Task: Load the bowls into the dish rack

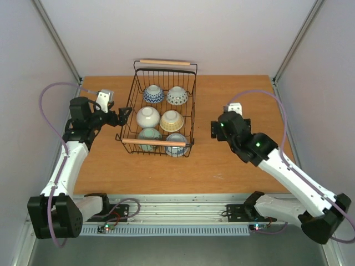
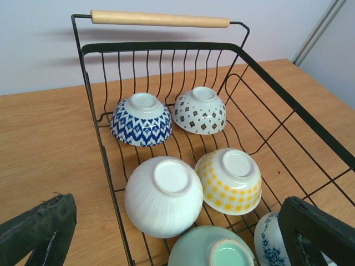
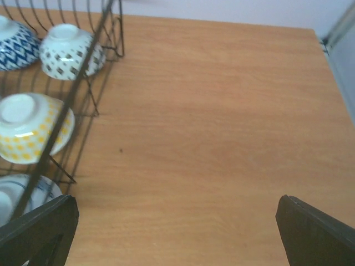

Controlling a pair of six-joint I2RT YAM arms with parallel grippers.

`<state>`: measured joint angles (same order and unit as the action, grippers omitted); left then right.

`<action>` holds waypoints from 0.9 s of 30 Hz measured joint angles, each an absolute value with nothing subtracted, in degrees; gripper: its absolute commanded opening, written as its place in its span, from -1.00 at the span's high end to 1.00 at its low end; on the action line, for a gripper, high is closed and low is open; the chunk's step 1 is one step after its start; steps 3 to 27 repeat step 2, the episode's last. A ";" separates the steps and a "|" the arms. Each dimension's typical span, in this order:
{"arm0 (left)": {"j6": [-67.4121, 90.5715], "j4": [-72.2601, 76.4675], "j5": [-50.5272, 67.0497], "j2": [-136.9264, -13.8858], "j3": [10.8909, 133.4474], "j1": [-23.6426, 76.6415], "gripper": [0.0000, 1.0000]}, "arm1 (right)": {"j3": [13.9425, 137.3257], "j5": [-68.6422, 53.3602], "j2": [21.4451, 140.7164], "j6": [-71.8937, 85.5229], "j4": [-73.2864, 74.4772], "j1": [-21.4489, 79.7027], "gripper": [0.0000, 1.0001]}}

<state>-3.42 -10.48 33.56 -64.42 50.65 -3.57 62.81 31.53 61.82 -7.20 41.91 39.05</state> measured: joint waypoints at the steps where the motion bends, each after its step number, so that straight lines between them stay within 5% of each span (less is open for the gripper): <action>1: -3.42 -10.46 33.54 -64.42 50.65 -3.57 -0.99 | 61.30 32.10 60.12 -6.35 42.61 39.05 -0.97; 27: -3.42 -10.46 33.54 -64.42 50.65 -3.57 -0.99 | 60.10 32.49 58.83 -5.82 43.05 39.05 -0.97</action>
